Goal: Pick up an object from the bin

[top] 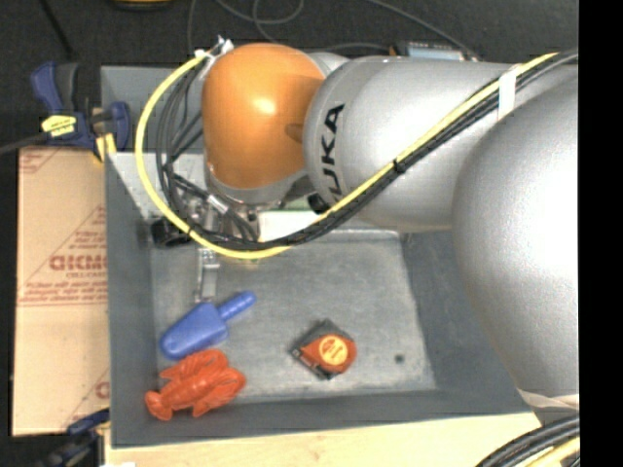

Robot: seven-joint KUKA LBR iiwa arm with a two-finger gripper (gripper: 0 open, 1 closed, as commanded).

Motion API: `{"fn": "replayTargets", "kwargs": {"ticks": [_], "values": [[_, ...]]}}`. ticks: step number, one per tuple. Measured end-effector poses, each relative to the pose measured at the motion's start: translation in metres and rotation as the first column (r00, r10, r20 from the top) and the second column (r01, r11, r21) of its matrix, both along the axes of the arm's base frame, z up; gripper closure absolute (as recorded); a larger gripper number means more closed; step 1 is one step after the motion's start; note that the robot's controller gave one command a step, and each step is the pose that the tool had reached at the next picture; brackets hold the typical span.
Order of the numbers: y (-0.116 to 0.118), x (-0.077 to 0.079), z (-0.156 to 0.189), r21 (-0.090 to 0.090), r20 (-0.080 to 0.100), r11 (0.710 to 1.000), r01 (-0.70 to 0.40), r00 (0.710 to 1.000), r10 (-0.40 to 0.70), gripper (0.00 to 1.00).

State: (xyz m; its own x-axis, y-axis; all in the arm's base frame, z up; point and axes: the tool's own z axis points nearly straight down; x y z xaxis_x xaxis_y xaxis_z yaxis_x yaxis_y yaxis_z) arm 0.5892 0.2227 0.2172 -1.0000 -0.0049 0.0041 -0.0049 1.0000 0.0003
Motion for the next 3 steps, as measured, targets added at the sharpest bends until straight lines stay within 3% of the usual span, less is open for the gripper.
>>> {"fn": "replayTargets", "kwargs": {"ticks": [1, 2, 3], "values": [[-0.001, 0.001, 0.005, 0.002, 0.007, 1.0, 0.004, 1.0, -0.004, 0.0], [-0.008, -0.051, -0.026, 0.001, 0.01, 0.999, -0.055, 0.998, 0.055, 0.0], [0.011, -0.078, -0.042, 0.0, 0.003, 0.997, -0.072, 0.997, 0.072, 0.0]]}}
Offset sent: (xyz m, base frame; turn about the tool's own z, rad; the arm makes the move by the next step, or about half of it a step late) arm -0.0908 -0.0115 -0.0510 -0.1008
